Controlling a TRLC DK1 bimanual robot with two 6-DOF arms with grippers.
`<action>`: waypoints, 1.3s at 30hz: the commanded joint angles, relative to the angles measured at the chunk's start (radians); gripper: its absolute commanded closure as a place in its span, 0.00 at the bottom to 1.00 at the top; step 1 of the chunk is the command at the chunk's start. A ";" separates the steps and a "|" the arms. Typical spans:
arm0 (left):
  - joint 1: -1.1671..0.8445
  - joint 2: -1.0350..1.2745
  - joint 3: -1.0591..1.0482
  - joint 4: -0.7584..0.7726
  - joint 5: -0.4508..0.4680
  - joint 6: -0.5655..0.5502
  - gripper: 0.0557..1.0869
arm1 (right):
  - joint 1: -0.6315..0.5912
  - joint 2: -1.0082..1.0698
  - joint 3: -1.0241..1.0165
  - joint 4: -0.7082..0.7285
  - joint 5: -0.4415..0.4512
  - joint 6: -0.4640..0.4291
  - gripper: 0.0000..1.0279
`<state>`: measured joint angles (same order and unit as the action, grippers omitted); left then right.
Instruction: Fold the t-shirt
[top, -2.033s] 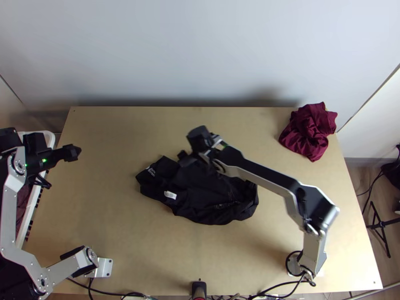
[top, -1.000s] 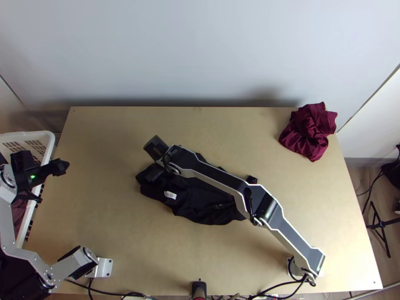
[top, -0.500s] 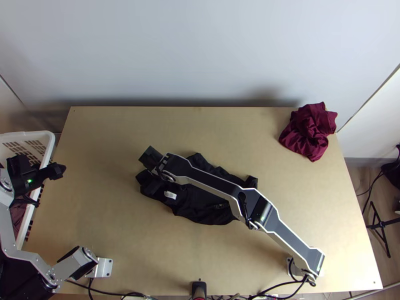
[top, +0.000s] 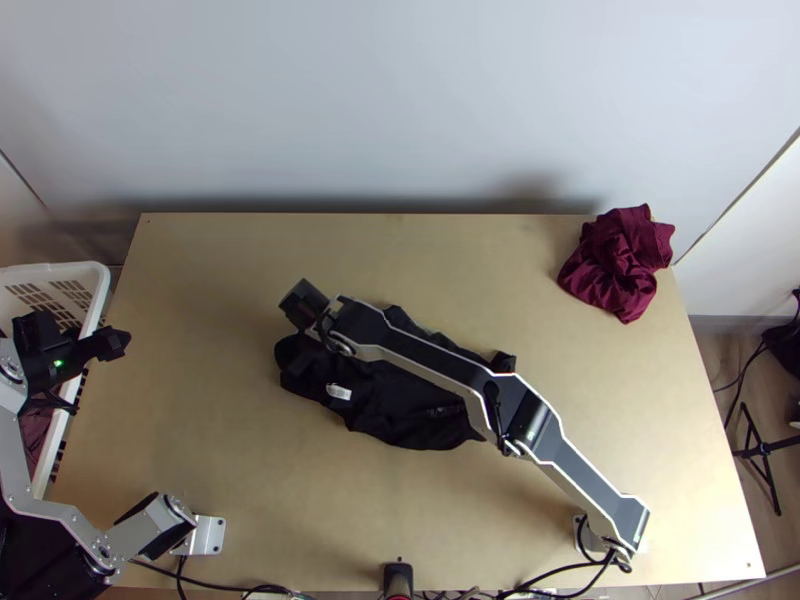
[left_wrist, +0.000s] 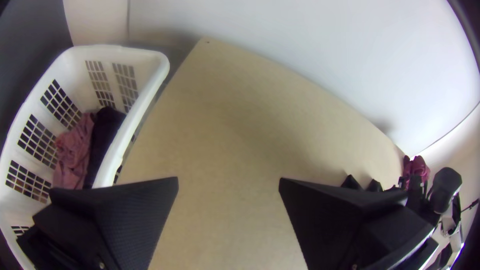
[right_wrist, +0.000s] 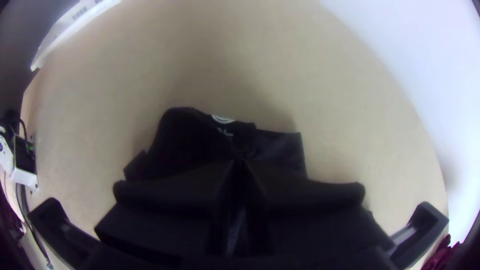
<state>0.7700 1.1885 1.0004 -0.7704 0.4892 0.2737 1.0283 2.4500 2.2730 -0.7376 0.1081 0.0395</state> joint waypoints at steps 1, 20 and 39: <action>-0.008 0.000 0.001 0.002 0.002 0.001 0.05 | -0.008 -0.045 0.026 0.014 0.018 -0.018 0.92; -0.123 -0.030 -0.008 0.022 0.000 -0.090 0.05 | -0.040 -0.335 0.111 0.372 0.242 -0.196 0.95; -0.281 -0.087 -0.016 0.037 0.000 -0.180 0.05 | -0.082 -0.413 0.143 0.765 0.360 -0.455 0.97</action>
<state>0.5880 1.1309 0.9920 -0.7349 0.4892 0.1215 0.9733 2.0701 2.4077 -0.0669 0.4461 -0.3695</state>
